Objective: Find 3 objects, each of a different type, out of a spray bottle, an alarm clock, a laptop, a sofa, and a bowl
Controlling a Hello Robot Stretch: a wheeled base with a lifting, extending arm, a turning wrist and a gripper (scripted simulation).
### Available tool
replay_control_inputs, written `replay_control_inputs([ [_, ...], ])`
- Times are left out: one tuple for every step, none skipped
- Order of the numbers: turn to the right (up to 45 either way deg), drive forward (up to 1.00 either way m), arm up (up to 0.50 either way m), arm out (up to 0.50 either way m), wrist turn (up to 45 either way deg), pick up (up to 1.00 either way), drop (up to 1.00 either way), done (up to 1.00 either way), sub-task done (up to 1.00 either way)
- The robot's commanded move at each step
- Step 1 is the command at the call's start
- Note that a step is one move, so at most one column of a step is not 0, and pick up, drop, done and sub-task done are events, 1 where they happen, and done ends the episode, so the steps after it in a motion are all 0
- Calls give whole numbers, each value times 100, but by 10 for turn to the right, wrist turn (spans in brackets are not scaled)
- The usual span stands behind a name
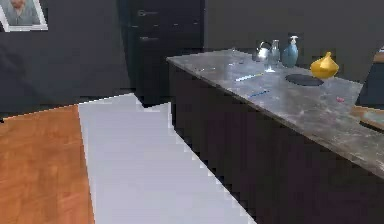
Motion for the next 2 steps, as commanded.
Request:
replay_control_inputs([
  [-450, 0, 0, 0, 0, 0, 0, 0, 0],
  [-450, 0, 0, 0, 0, 0, 0, 0, 0],
])
